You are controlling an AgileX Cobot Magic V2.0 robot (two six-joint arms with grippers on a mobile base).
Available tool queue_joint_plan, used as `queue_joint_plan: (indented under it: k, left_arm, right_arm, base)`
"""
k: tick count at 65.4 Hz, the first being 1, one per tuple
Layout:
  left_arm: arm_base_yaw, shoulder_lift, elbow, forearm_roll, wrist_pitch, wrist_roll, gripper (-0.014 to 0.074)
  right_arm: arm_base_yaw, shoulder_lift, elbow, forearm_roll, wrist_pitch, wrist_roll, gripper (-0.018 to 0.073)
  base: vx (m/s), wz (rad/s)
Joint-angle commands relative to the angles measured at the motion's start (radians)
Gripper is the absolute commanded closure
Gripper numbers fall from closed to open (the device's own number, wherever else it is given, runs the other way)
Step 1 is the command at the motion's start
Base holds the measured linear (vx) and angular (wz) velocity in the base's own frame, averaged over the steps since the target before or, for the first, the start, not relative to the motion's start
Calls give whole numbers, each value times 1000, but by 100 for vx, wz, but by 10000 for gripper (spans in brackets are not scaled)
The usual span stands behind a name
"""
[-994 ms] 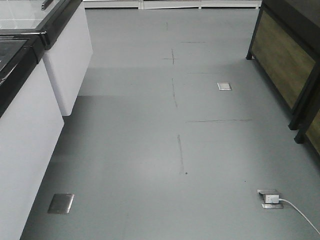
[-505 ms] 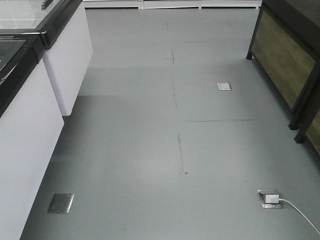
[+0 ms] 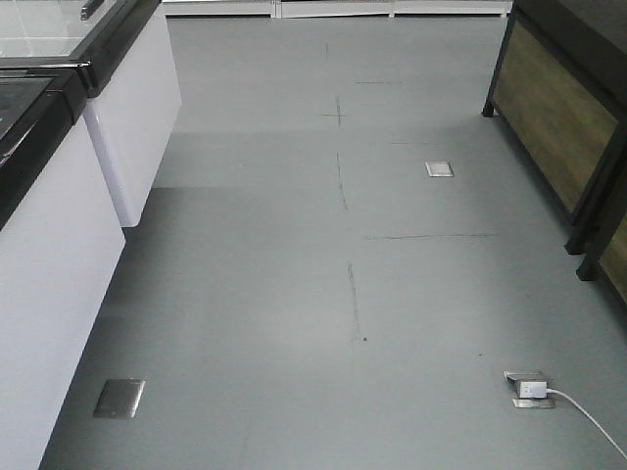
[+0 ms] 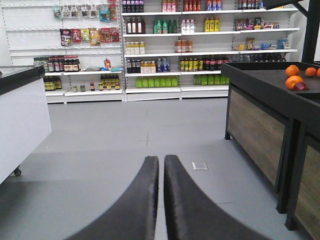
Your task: Left arm holds basket, right arm returns cookies
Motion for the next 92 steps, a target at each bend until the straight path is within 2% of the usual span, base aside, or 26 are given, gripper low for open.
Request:
queue_joint_plan:
  k: [1, 7, 14, 19, 32, 39, 46, 51, 59, 64, 79, 92]
  left_arm:
    - [59, 76, -148, -84, 52, 4, 202]
    - [141, 123, -258, -206, 134, 78, 202]
    - [281, 178, -380, -453, 221, 254, 202]
    - [386, 214, -447, -641, 289, 336, 202]
    - [714, 250, -484, -1077, 382, 414, 202]
    - [850, 256, -484, -1200, 388, 453, 202]
    - [982, 259, -484, -1215, 361, 452, 186]
    - [1047, 274, -484, -1233, 353, 451, 166]
    - [1085, 337, -484, -1341, 357, 463, 128]
    - [1085, 376, -484, -1404, 366, 525, 102]
    - [1083, 500, -486, -1512, 385, 638, 28]
    - [1065, 599, -530, -1569, 426, 697, 22]
  right_arm:
    - [-5, -13, 18, -7, -75, -3, 566]
    - [-5, -13, 18, -7, -75, -3, 566]
    - [-5, -13, 18, -7, -75, -3, 566]
    - [-5, -13, 18, -7, -75, -3, 566]
    - [-5, -13, 18, -7, -75, -3, 566]
    - [-5, -13, 18, -7, -75, -3, 566]
    - [-5, -13, 18, -7, -75, -3, 566]
    - [-5, -13, 18, -7, -75, -3, 566]
    - [-5, -13, 18, -7, -75, -3, 566]
    - [-5, -13, 18, -7, -75, -3, 566]
    - [-5, -13, 18, -7, -75, -3, 566]
    - [-5, -13, 18, -7, -75, -3, 566]
  base:
    - [0, 0]
    - [0, 0]
    - [0, 0]
    - [0, 0]
    - [0, 0]
    - [0, 0]
    - [0, 0]
    - [0, 0]
    - [0, 0]
    - [0, 0]
    - [0, 0]
    - [0, 0]
